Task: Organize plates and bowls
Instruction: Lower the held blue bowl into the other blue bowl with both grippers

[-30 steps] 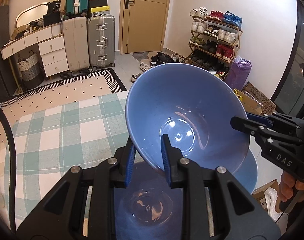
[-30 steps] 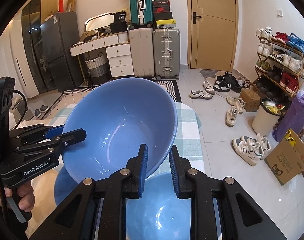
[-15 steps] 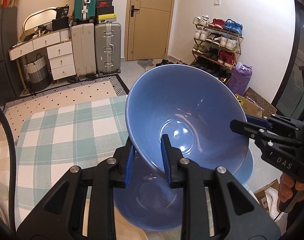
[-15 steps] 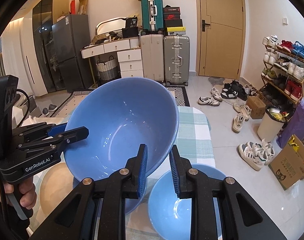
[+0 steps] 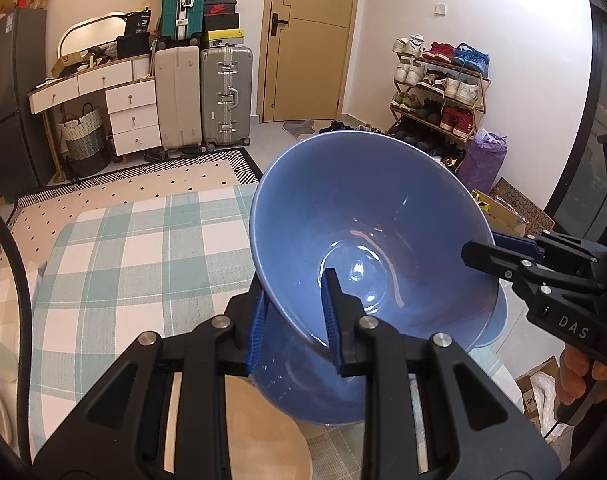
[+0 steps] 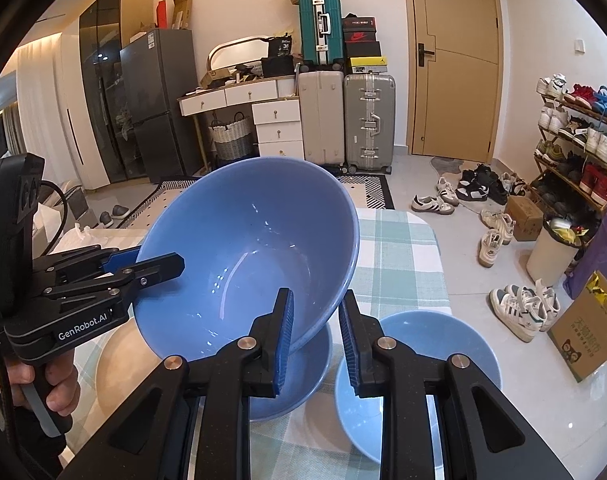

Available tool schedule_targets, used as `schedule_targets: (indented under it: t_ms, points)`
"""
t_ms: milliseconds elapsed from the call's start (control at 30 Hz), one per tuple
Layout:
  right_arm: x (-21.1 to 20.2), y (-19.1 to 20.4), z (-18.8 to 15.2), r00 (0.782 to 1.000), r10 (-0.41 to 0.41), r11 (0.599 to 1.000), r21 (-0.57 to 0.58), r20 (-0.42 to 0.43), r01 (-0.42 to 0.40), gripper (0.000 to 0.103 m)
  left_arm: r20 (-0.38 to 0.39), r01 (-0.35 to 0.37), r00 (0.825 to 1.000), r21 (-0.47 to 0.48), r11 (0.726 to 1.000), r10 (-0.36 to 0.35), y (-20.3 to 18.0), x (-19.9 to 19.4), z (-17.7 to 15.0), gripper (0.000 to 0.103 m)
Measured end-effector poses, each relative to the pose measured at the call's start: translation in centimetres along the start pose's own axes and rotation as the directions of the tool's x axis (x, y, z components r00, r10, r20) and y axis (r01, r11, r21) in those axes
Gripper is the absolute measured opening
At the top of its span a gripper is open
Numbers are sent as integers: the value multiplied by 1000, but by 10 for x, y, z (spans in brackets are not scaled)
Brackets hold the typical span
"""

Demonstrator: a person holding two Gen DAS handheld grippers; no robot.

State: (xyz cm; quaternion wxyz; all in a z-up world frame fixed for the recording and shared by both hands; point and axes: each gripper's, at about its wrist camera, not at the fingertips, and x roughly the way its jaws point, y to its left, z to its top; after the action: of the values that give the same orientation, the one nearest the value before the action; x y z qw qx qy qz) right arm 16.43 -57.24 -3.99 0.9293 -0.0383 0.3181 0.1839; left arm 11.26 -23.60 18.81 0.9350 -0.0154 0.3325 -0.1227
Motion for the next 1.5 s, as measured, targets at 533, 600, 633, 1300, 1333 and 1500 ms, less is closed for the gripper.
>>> schedule_targets:
  t_ms: [533, 600, 633, 1300, 1333, 1500]
  points:
    - [10, 13, -29, 999, 30, 999, -11, -36, -31, 24, -13, -27, 1000, 1, 1000, 27, 9, 4, -35, 22]
    - [11, 13, -33, 999, 30, 999, -11, -42, -30, 24, -15, -28, 1000, 3, 1000, 28, 9, 5, -39, 22]
    - [12, 14, -35, 999, 31, 999, -9, -44, -31, 24, -16, -29, 999, 3, 1000, 29, 9, 5, -41, 22]
    - [44, 15, -54, 995, 3, 1000, -19, -97, -5, 24, -74, -52, 996, 33, 998, 55, 15, 44, -77, 22]
    - [46, 15, -54, 995, -1, 1000, -22, -100, -1, 24, -74, -58, 995, 38, 998, 60, 15, 47, -78, 22]
    - [55, 13, -57, 994, -21, 999, -33, -110, 18, 24, -86, -63, 994, 49, 997, 67, 14, 61, -81, 22]
